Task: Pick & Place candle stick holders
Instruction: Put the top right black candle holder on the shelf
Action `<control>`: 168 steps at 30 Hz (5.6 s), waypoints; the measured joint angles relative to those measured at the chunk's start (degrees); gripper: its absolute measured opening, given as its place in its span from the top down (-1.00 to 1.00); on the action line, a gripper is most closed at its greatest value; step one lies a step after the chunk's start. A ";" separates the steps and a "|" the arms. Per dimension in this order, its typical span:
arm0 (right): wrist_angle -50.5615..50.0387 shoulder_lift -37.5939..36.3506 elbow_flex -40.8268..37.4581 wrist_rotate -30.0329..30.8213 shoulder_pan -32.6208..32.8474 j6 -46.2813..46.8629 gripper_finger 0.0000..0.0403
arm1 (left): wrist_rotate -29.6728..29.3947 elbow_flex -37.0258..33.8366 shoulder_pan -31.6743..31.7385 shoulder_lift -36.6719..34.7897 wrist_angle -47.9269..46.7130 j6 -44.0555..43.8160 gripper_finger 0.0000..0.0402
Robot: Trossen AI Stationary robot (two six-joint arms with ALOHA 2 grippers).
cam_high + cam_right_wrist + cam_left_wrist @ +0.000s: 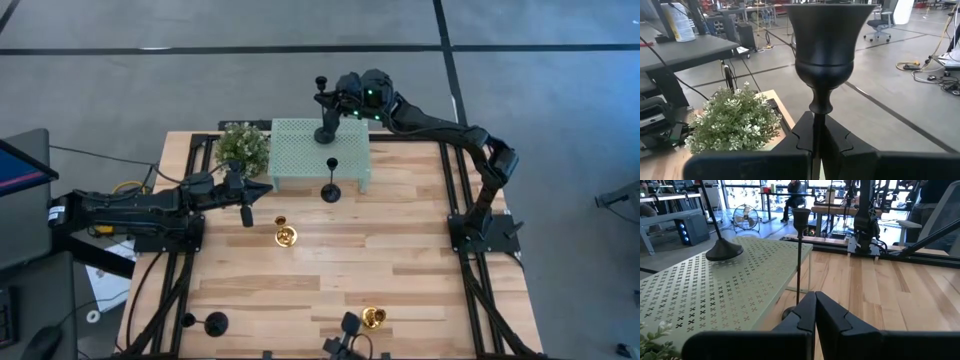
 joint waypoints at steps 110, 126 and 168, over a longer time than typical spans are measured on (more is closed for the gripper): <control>6.19 -0.07 -3.32 5.97 1.70 -3.23 -0.03 | 0.00 0.00 0.00 0.00 0.00 0.00 0.96; 6.15 -0.09 -3.32 3.92 3.85 -1.19 -0.19 | -0.01 0.00 0.01 0.00 0.00 0.00 0.96; -1.55 -0.09 -3.37 3.15 3.27 -3.38 0.94 | 0.02 0.02 0.00 0.00 0.00 0.00 0.96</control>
